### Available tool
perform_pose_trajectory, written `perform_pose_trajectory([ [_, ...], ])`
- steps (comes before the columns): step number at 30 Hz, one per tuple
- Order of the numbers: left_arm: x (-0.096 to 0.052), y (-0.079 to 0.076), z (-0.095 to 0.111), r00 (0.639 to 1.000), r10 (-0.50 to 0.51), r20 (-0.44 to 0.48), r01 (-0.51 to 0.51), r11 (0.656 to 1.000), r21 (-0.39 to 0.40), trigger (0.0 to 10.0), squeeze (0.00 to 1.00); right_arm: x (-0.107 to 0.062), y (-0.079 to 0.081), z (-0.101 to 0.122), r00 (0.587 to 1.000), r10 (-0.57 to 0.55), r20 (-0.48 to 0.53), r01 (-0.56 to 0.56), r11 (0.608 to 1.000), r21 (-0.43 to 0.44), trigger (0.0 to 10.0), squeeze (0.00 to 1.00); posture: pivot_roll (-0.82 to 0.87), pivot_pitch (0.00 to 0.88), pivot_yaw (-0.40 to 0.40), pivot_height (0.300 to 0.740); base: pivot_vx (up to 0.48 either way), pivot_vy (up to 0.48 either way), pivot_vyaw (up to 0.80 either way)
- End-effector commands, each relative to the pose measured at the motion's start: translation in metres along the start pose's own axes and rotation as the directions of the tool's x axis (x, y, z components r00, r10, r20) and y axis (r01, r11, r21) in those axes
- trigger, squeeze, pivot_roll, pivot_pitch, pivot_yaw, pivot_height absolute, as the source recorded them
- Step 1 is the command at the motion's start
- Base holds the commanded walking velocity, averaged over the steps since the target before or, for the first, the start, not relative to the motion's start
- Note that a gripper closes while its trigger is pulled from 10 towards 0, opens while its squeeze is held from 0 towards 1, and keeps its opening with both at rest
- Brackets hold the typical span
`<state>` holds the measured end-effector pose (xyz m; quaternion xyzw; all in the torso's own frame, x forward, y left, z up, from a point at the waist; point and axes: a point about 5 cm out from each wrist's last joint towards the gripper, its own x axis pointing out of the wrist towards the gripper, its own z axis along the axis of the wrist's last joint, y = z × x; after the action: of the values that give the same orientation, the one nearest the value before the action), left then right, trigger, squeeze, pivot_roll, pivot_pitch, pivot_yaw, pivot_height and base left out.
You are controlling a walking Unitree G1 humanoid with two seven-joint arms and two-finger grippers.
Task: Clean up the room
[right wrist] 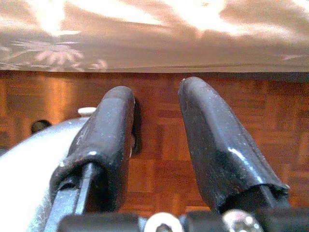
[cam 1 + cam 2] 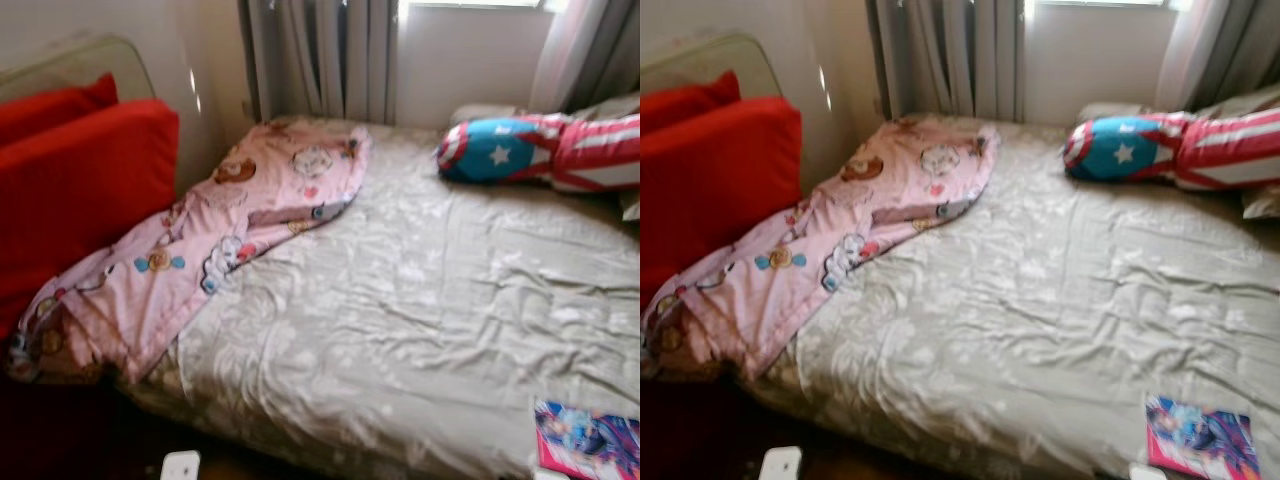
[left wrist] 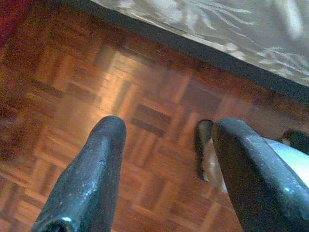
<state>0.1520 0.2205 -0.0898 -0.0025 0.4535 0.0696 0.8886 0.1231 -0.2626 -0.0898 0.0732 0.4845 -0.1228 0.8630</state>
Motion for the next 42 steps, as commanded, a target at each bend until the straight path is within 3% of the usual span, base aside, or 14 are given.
perform_pose_trajectory([
  [1, 0.0007, -0.0047, 0.0001, 1.000, -0.015, -0.008, 0.015, 1.000, 0.012, 10.0, 0.00, -0.0016, -0.0056, -0.0022, 1.000, -0.019, -0.001, 0.019, 1.000, 0.011, 10.0, 0.00, -0.10, 0.015, 0.041, 0.740, 0.000, 0.386, 0.00],
  [16, 0.0005, -0.0047, -0.0008, 1.000, -0.015, -0.011, 0.016, 1.000, 0.019, 10.0, 0.00, -0.0015, -0.0048, -0.0024, 1.000, -0.009, -0.005, 0.009, 1.000, -0.002, 10.0, 0.00, -0.09, 0.000, 0.042, 0.740, 0.000, 0.386, 0.00],
  [42, 0.0011, -0.0053, 0.0015, 1.000, -0.007, -0.003, 0.007, 1.000, -0.002, 10.0, 0.00, -0.0013, -0.0063, 0.0007, 1.000, -0.015, 0.005, 0.015, 1.000, 0.007, 10.0, 0.00, -0.07, 0.056, 0.031, 0.740, 0.000, 0.386, 0.00],
])
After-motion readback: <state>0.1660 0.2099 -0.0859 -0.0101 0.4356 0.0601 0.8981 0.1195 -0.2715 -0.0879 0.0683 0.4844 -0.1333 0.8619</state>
